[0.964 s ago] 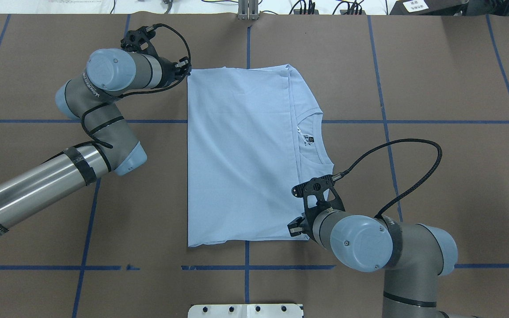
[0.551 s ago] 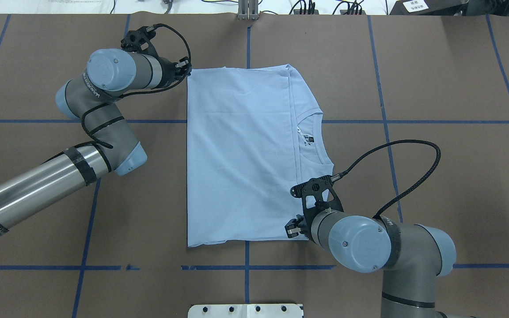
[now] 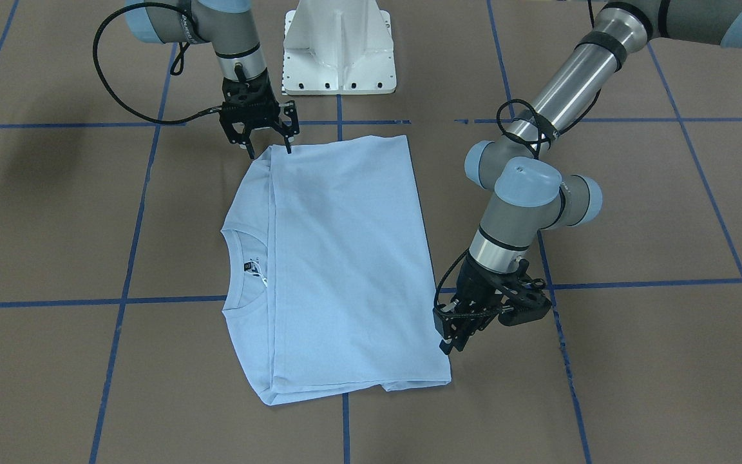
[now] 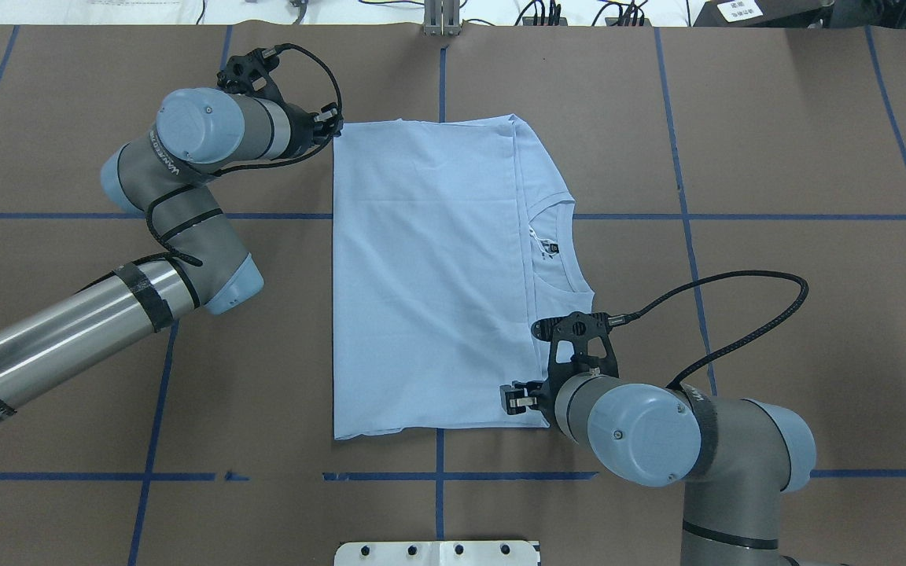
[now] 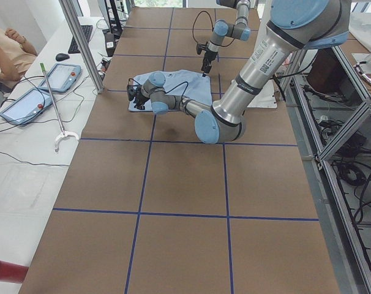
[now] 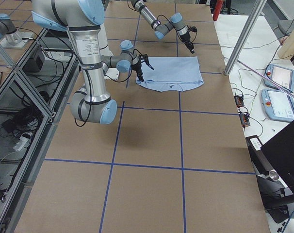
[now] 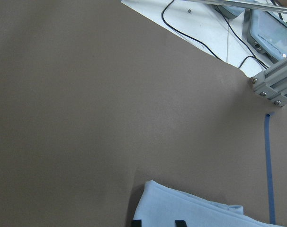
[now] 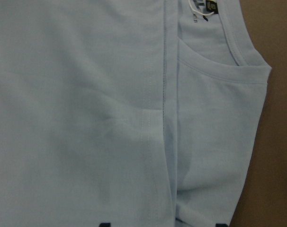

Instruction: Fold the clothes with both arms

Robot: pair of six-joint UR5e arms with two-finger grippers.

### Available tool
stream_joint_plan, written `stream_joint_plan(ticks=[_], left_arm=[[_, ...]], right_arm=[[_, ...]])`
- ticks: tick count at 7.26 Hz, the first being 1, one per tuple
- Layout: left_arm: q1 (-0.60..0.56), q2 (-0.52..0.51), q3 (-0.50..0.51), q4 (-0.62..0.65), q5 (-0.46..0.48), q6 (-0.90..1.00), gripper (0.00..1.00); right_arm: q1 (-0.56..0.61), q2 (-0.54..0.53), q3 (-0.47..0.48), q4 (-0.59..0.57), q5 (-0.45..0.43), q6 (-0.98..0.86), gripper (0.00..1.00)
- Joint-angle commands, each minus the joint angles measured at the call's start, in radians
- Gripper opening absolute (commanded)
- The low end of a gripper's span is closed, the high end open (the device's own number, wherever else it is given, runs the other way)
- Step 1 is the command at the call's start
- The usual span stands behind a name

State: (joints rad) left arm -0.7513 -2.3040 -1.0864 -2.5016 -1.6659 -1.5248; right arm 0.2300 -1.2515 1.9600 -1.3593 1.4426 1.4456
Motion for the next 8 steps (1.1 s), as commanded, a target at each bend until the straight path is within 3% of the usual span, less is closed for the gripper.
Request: stream_joint_plan(ticks=[1,2,4,5,8], left_arm=[[0.004,0.0,-0.019,-0.003,-0.002,0.0,0.35],[0.004,0.027,-0.102,0.009,-0.005,0.0,0.35],[-0.006,0.115,-0.292,0.021,-0.139,-0.003,0.42],[-0.006,0.164,-0.387,0.035,-0.153,-0.032,0.44],[-0.006,0.19,-0.443,0.073,-0.153,-0.043,0.45]], right_arm=[[-0.003,0.006,-0.006,0.0,0.002,0.317,0.81],[-0.003,0.007,-0.007,-0.001,0.002,0.385,0.81],[-0.004,0.007,-0.025,-0.003,0.005,0.47,0.82],[-0.003,0.009,-0.032,-0.001,0.007,0.486,0.83],[-0.006,0.012,-0.059,-0.001,0.021,0.542,0.85]])
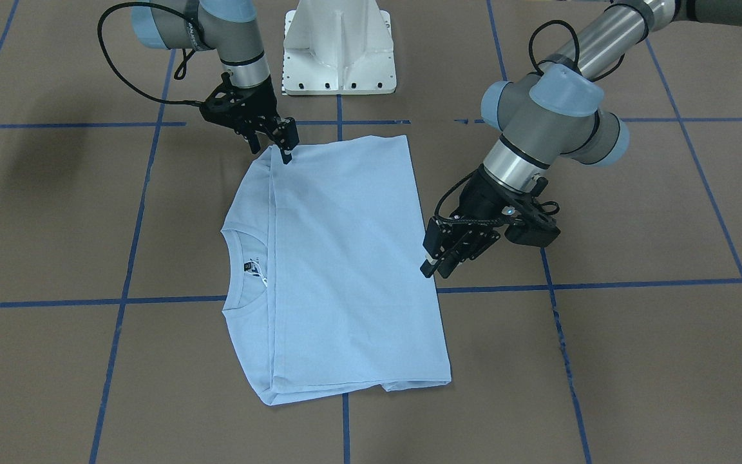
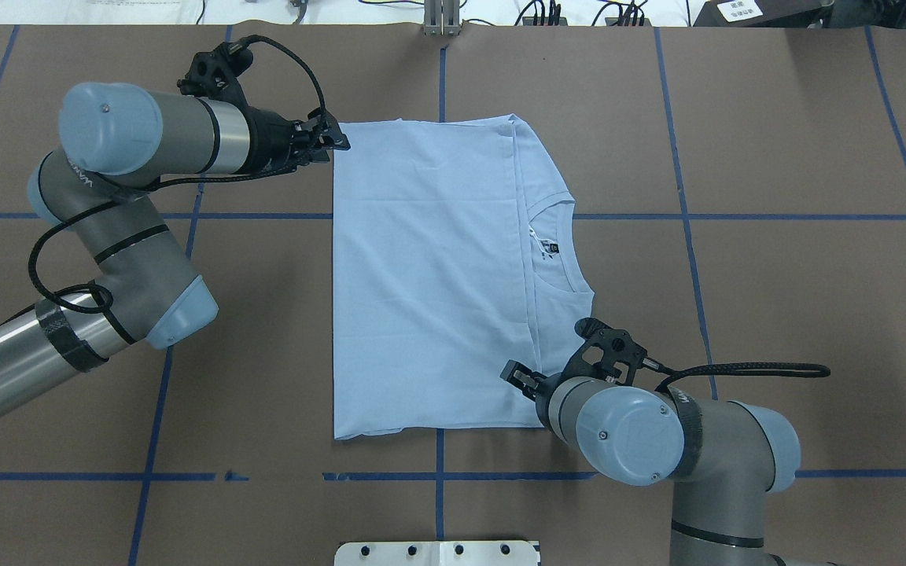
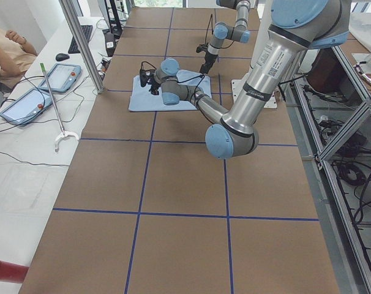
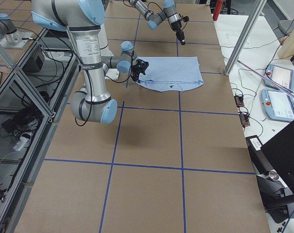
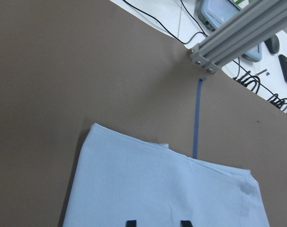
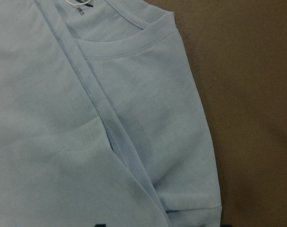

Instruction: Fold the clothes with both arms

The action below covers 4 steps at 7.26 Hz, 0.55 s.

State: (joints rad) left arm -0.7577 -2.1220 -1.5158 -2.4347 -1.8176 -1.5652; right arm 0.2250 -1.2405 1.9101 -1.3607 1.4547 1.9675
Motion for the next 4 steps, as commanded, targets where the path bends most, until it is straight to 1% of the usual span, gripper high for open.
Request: stream_joint_plan(ticks=[1,4], left_arm=[[0.0,0.01,-0.015,0.006,0.0,-0.003,0.45],[0.0,0.011,-0.015,0.008,0.0,-0.003,0.45]], right_arm=[[-0.003,0.001,-0.013,0.0,0.01,0.024,0.84],[-0.009,0.001,-0.022,0.0,0.012,0.025,0.8]])
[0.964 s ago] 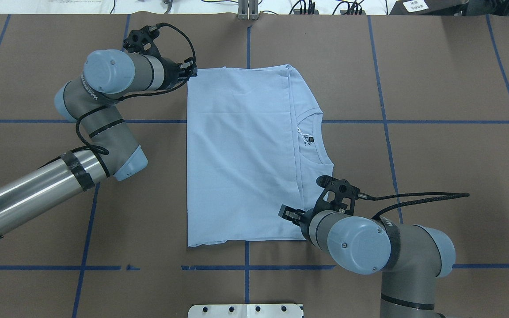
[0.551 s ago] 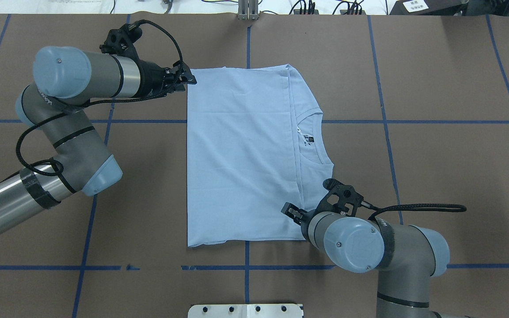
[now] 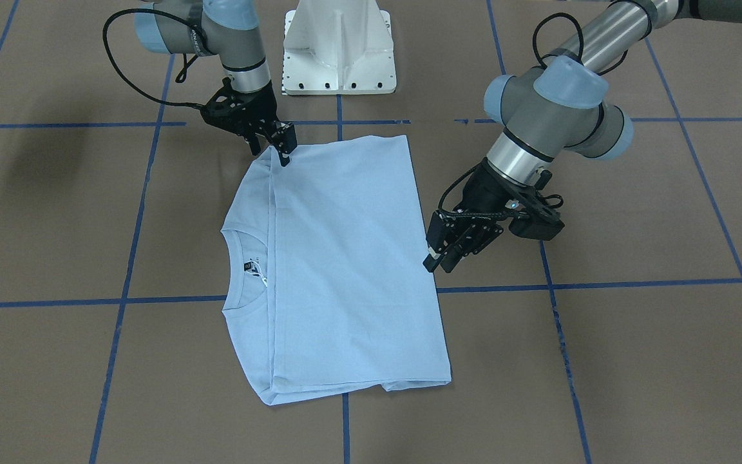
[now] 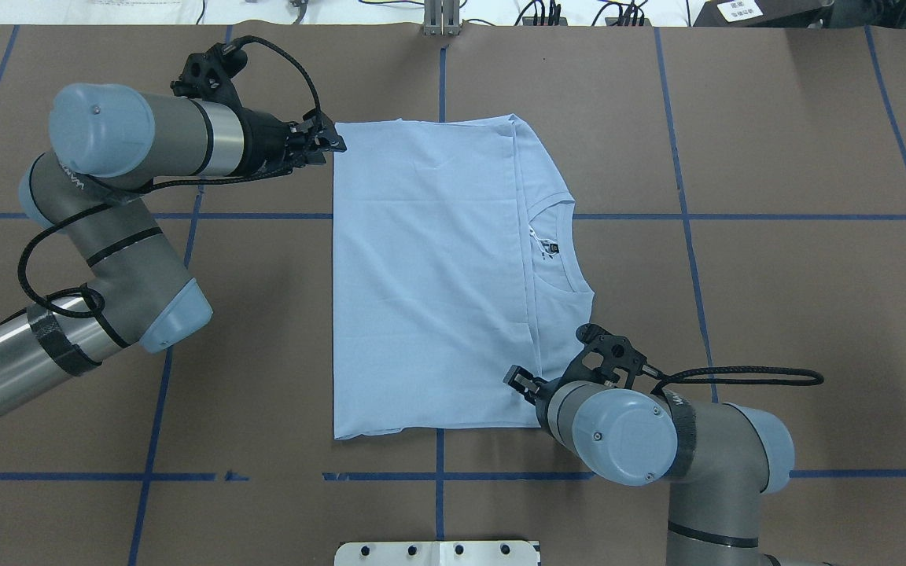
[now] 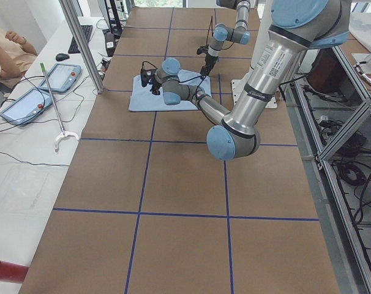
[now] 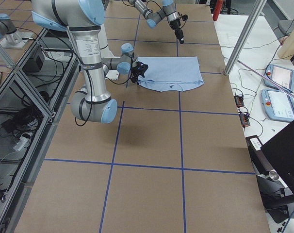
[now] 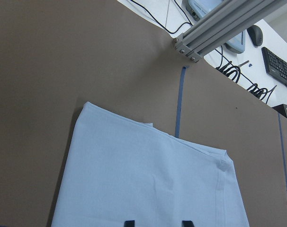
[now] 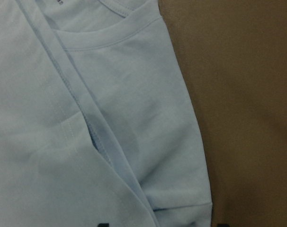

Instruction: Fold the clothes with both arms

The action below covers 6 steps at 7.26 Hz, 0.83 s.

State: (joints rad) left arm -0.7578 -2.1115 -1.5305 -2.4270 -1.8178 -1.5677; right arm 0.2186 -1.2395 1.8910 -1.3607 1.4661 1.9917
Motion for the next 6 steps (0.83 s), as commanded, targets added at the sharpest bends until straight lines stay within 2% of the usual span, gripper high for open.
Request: stream_joint_plan(ticks=[1,2,3,4,6], left_arm=[[-0.002,0.002,-0.011,0.002,0.0,0.0,0.45],[-0.002,0.002,-0.01,0.002,0.0,0.0,0.45],[0.0,0.002,-0.011,0.028,0.0,0.0,0.45],[-0.002,0.002,-0.011,0.031,0.0,0.0,0.45],[0.002,0.002,-0.008,0.031,0.0,0.0,0.45]], right_arm=[[-0.002,0.0,-0.003,-0.001,0.0,0.004,0.77],[-0.004,0.0,-0.003,0.0,0.0,0.022,0.55],[-0.004,0.0,0.0,0.0,0.002,0.025,0.07],[-0.004,0.0,-0.001,0.0,0.0,0.025,0.0],[-0.004,0.005,0.002,0.0,0.002,0.025,0.0]])
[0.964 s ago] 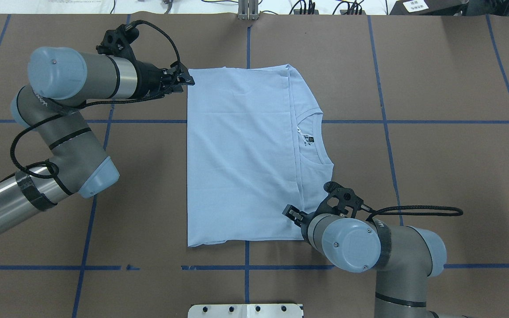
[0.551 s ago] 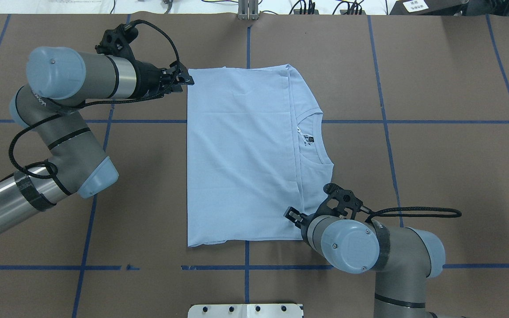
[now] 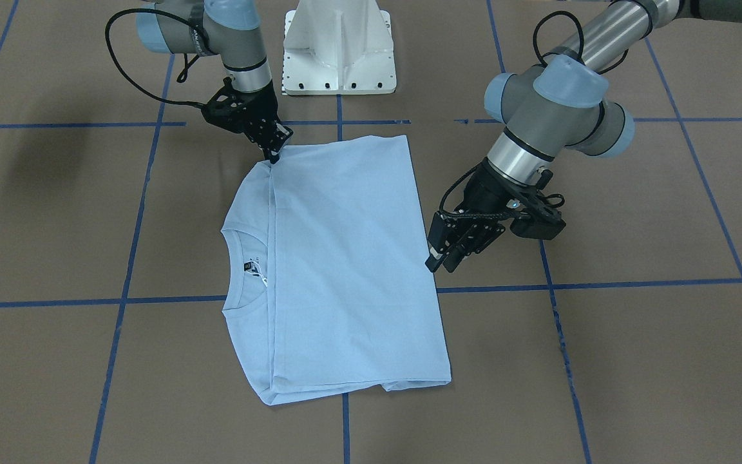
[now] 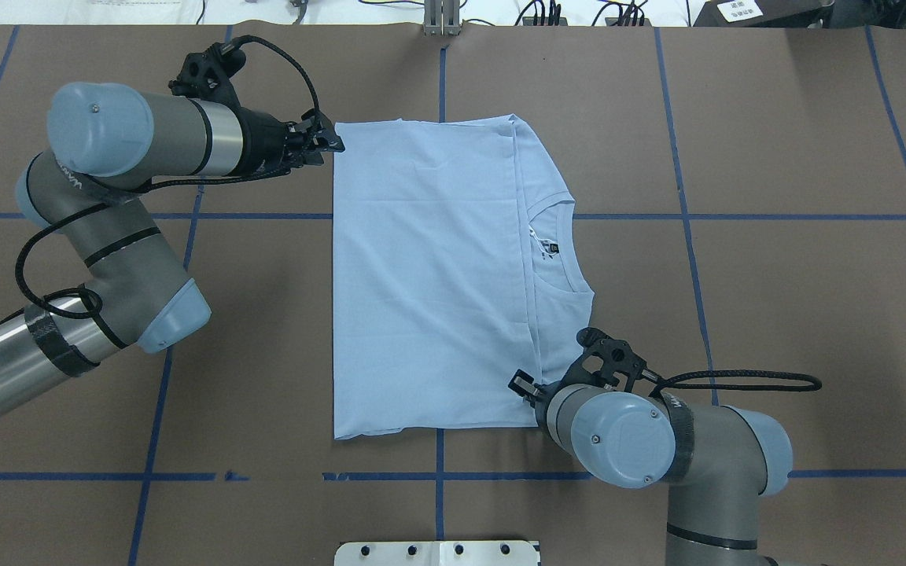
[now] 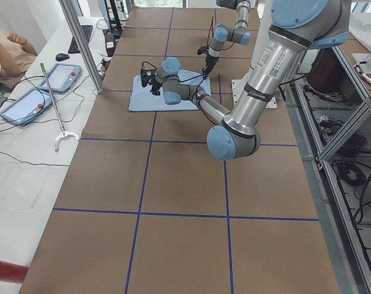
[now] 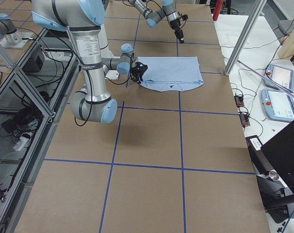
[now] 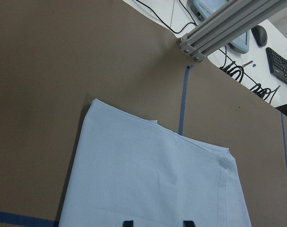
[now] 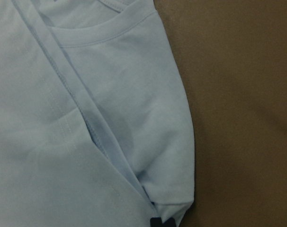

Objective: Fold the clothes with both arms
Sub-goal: 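Move both grippers to the shirt's corners nearest the robot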

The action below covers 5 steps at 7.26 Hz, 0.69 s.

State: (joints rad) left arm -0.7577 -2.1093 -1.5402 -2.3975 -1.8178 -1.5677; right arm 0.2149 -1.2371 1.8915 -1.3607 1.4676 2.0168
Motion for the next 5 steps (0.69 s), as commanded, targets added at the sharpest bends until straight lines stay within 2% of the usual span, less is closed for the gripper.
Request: stream_joint_plan(ticks=[1,3,4,5], left_arm=[[0.0,0.0,0.0,0.001,0.0,0.0,0.45],[0.011,0.0,-0.003,0.003,-0.002,-0.029,0.46],[0.07,0.023,-0.046,0.018,0.006,-0.151,0.46],[0.122,0.066,-0.131,0.076,0.011,-0.173,0.51]], right_arm=[[0.0,0.002,0.003,0.0,0.0,0.0,0.0],[0.009,-0.007,0.052,-0.003,0.054,-0.001,0.0],[0.009,-0.009,0.076,-0.008,0.057,-0.001,0.0],[0.012,-0.021,0.113,-0.012,0.06,-0.001,0.0]])
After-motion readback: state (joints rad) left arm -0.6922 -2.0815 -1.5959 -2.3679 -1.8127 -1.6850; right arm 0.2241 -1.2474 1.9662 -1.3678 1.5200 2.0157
